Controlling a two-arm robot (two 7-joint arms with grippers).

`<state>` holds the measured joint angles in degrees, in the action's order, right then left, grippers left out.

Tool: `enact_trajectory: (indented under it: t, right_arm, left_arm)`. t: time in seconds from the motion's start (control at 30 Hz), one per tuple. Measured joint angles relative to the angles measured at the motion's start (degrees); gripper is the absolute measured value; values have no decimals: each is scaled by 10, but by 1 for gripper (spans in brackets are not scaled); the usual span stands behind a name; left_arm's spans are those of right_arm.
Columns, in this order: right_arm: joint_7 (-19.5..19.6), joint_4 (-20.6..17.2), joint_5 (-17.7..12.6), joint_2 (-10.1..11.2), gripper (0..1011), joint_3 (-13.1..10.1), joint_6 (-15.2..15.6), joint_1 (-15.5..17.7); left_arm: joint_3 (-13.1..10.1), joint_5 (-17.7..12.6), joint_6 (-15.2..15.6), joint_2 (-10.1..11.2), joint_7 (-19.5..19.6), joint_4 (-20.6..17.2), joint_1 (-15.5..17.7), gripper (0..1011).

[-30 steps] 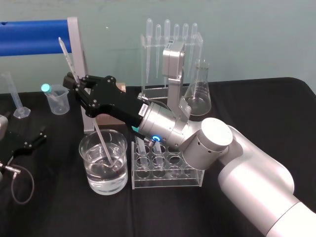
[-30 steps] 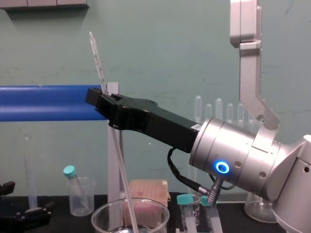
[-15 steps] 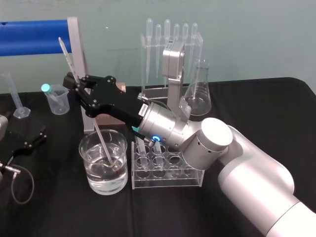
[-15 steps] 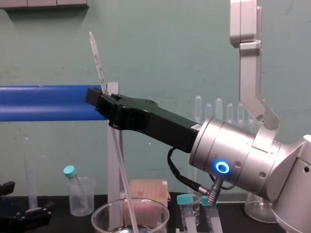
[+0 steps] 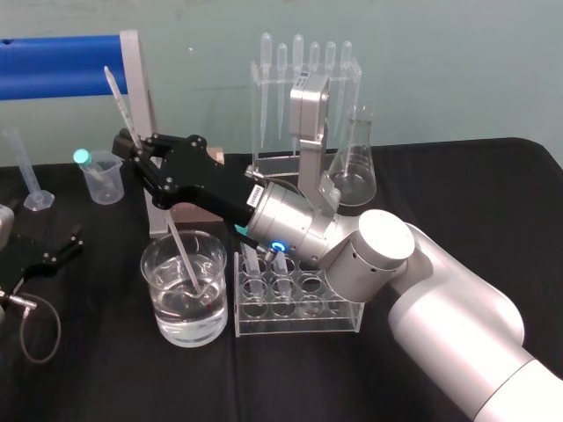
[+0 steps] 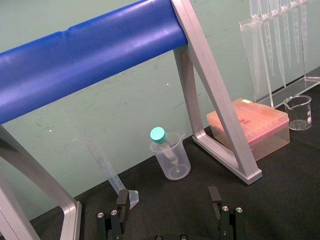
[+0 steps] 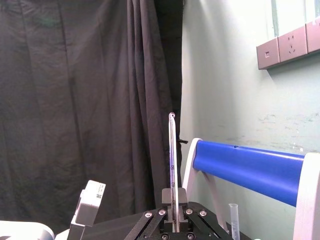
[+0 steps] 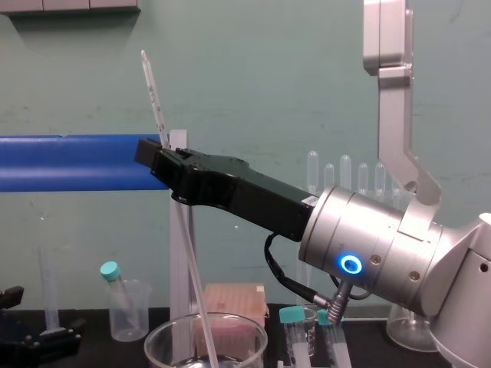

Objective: Hold the thermometer with one hand and immerse one end into the beaker, then reinsert it into the test tube rack.

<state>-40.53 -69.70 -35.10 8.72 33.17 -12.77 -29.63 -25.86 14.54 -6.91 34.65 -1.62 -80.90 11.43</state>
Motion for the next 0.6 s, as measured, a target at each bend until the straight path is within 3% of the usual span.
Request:
enact_trajectory:
  t: [0.6]
  right_arm:
    - [0, 0, 0, 0, 58, 0, 0, 0]
  left_arm:
    - [0, 0, 0, 0, 0, 0, 0, 1008]
